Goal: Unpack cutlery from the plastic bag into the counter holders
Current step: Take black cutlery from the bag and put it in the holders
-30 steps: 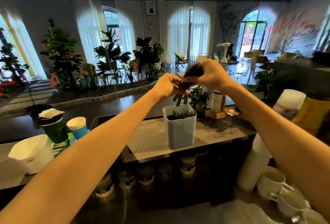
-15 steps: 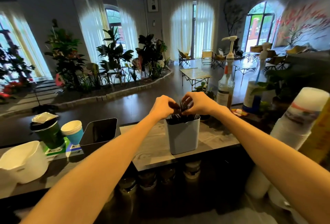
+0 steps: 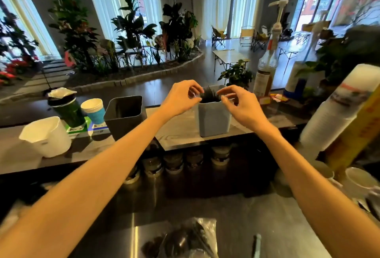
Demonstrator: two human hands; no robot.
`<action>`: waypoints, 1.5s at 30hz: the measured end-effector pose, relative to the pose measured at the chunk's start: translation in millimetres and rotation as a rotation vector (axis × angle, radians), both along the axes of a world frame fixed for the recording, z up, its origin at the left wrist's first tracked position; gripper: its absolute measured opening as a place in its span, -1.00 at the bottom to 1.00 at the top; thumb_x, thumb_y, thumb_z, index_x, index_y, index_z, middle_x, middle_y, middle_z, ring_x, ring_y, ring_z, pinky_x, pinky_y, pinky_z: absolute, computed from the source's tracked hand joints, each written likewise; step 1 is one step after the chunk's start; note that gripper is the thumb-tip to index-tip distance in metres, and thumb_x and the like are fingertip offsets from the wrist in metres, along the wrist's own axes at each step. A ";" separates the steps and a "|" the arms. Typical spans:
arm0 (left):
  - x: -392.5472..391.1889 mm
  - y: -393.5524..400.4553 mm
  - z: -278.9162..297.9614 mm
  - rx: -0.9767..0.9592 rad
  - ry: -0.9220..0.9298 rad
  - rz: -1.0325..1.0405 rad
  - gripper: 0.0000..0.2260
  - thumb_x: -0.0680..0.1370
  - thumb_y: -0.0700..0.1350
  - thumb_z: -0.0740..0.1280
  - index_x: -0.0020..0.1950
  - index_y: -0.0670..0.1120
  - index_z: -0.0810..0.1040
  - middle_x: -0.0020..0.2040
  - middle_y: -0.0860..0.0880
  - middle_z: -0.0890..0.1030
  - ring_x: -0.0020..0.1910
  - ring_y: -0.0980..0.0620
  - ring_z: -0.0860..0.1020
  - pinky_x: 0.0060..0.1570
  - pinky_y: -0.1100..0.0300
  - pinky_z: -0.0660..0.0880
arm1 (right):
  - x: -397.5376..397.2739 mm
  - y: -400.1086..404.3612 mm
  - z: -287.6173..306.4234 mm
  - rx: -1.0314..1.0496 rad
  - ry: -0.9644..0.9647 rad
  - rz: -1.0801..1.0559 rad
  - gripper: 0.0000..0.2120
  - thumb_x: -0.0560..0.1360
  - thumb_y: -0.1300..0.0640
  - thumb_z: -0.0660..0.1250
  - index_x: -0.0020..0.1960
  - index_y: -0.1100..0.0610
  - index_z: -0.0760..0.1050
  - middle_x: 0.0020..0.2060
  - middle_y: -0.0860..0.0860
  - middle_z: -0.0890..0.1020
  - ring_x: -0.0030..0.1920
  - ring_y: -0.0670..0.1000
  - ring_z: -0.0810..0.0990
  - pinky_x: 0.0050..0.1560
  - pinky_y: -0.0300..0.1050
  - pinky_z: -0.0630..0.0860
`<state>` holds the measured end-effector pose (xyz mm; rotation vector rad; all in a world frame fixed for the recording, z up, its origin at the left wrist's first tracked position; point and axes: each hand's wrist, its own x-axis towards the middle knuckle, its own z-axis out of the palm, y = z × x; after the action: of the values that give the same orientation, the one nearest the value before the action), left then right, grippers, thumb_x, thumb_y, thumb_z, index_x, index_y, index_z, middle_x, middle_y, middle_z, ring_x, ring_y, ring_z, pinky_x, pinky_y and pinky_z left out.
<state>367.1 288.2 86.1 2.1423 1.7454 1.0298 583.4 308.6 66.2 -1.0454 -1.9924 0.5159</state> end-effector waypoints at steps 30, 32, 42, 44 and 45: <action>46.0 -340.1 -331.3 -0.836 -0.374 0.349 -0.80 0.67 -0.17 0.19 0.20 -0.06 0.57 0.00 0.01 0.64 -0.06 0.13 0.59 -0.09 0.35 0.49 | -34.7 -322.2 -347.1 -0.730 -0.879 -0.090 -0.51 0.55 0.07 0.39 0.42 0.19 0.40 0.33 0.13 0.54 0.31 0.12 0.55 0.25 -0.07 0.50; 41.7 -341.3 -328.4 -0.804 -0.372 0.342 -0.82 0.66 -0.11 0.23 0.19 -0.05 0.59 -0.03 0.04 0.64 -0.07 0.16 0.59 -0.16 0.43 0.44 | -32.5 -319.6 -342.6 -0.765 -0.847 -0.082 -0.63 0.57 0.09 0.36 0.33 0.19 0.49 0.23 0.12 0.61 0.21 0.11 0.62 0.12 -0.09 0.55; 27.9 -354.0 -317.1 -0.758 -0.377 0.316 -0.81 0.64 -0.03 0.29 0.20 -0.02 0.61 0.05 0.05 0.67 -0.04 0.23 0.58 -0.22 0.51 0.42 | -33.2 -303.2 -323.4 -1.024 -0.487 -0.115 -0.80 0.67 0.11 0.16 0.11 0.20 0.50 -0.11 0.16 0.70 -0.30 0.08 0.69 -0.09 0.06 0.68; 26.7 -357.0 -315.1 -0.753 -0.374 0.312 -0.81 0.64 -0.02 0.29 0.21 0.00 0.61 0.08 0.05 0.67 -0.01 0.21 0.58 -0.21 0.50 0.41 | -33.1 -303.3 -316.0 -1.062 -0.436 -0.102 -0.81 0.68 0.13 0.15 0.13 0.20 0.49 -0.03 0.20 0.69 -0.25 0.10 0.66 -0.08 0.07 0.65; 26.4 -358.1 -313.8 -0.755 -0.379 0.309 -0.81 0.64 -0.02 0.29 0.22 0.00 0.60 0.08 0.05 0.67 0.00 0.20 0.58 -0.19 0.48 0.41 | -31.3 -303.2 -312.3 -1.041 -0.465 -0.085 -0.80 0.68 0.15 0.16 0.17 0.23 0.49 0.05 0.20 0.66 -0.12 0.13 0.65 -0.02 0.07 0.60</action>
<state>393.5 -69.9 -227.7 1.1711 1.8862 0.6175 552.1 5.5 -246.1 -1.9989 -2.0344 1.4506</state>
